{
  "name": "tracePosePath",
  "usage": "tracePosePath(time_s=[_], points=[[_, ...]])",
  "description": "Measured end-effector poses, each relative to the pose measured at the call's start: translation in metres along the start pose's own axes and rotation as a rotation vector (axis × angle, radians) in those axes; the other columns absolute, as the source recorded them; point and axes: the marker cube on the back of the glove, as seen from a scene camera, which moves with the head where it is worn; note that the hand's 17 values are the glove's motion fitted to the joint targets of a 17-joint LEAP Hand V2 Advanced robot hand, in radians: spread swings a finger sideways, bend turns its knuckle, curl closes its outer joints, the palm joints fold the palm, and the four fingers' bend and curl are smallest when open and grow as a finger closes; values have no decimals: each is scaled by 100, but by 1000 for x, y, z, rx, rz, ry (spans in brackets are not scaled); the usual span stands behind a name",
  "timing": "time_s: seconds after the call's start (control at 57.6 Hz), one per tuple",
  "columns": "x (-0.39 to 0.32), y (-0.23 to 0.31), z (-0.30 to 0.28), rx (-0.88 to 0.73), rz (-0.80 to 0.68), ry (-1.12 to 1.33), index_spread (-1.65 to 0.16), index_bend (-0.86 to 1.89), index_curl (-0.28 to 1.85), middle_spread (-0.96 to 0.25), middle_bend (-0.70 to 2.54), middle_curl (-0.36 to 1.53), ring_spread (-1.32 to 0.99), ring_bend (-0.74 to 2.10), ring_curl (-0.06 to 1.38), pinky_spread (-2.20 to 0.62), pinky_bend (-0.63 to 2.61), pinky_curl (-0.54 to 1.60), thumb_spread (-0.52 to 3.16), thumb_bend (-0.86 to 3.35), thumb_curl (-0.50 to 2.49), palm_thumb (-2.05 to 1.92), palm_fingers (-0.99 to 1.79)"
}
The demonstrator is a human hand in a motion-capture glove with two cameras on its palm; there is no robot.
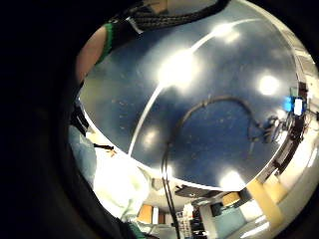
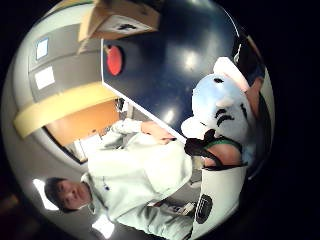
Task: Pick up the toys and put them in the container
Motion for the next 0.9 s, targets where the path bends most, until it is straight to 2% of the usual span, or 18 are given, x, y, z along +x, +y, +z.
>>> tracePosePath(time_s=[0.139,0.208,0.26,0.313,0.417,0.538,0.59,0.625,0.66,0.729,0.834,0.903], points=[[-74,-24,-66,147,-17,92,-12,132,77,-31,85,54,-16,21,6,-1,40,28,99,10,72,63,23],[-119,-36,-84,219,-92,162,-12,132,78,-32,84,55,-17,23,8,-1,41,29,98,9,74,63,24],[-112,-49,-105,255,-143,239,-11,131,78,-33,84,56,-18,26,9,-1,42,30,97,8,76,62,25],[-105,-58,-131,248,-282,68,-11,131,79,-33,83,57,-19,27,10,-2,43,30,97,8,78,63,25],[-112,-83,-151,301,-358,-63,-11,125,79,-34,82,59,-21,32,13,-2,45,32,98,6,80,62,24],[-132,-116,-132,431,-276,96,-13,105,75,-34,83,61,-23,42,17,-2,52,34,106,5,78,61,21],[-108,-126,-127,438,-189,190,-14,100,73,-32,80,61,-23,45,18,-2,56,35,114,3,75,57,21],[-99,-132,-123,428,-96,214,-15,88,70,-29,64,57,-22,51,21,-3,66,38,120,-3,68,46,9],[-120,-136,-109,414,-63,171,-14,77,68,-24,50,54,-19,52,22,-2,78,42,119,-7,64,37,-5],[-159,-138,-83,414,-48,83,-14,59,61,-14,29,47,-13,49,22,-1,89,44,119,-6,58,28,-19],[-139,-118,-74,409,-166,24,-14,45,55,-6,16,42,-9,44,21,1,88,43,120,-3,52,24,-15],[-155,-102,-53,419,-154,3,-15,44,53,-4,13,40,-7,40,20,1,86,42,121,-2,50,25,-12]])
